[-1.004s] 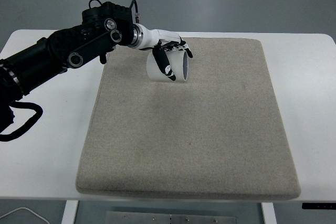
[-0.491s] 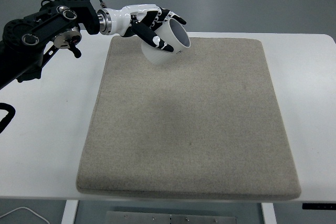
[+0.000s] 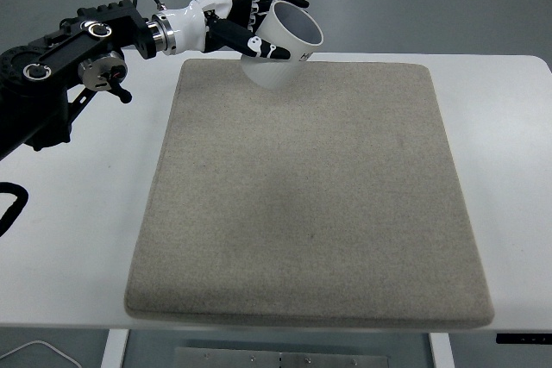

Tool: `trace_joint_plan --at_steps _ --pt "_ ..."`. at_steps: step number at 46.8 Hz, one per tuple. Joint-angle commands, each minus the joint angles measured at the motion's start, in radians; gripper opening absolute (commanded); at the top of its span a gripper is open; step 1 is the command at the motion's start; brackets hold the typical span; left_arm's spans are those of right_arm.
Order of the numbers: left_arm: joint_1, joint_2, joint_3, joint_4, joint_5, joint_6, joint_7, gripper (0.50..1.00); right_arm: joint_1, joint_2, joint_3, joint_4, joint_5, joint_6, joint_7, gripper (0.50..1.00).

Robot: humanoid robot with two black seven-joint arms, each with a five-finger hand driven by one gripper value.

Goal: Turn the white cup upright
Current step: 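Lift the white cup with the left hand and rotate it upright, then lower the upright white cup onto the mat with the left hand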

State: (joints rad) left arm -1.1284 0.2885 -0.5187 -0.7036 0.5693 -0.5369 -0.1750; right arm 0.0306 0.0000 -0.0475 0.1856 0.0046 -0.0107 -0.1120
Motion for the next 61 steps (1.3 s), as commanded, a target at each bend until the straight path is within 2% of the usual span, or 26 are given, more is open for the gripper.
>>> trace_joint_plan --at_steps 1,17,23,36,61 --pt "0.036 -0.005 -0.001 0.0 -0.009 -0.002 -0.026 0.5 0.0 0.0 0.0 0.0 0.0 0.0 -0.001 0.93" --pt "0.119 -0.009 0.0 0.069 -0.101 -0.002 -0.208 0.5 0.0 0.0 0.0 0.0 0.0 0.0 -0.001 0.93" --pt "0.14 -0.011 -0.003 0.073 -0.114 -0.024 -0.236 0.5 0.0 0.0 0.0 0.0 0.0 0.0 0.0 0.93" --pt "0.234 -0.011 0.013 0.075 -0.118 -0.052 -0.436 0.5 0.0 0.0 0.0 0.0 0.0 0.0 0.0 0.93" --pt "0.302 -0.003 0.046 0.164 0.037 -0.052 -0.436 0.5 0.0 0.0 0.0 0.0 0.0 0.0 -0.001 0.93"
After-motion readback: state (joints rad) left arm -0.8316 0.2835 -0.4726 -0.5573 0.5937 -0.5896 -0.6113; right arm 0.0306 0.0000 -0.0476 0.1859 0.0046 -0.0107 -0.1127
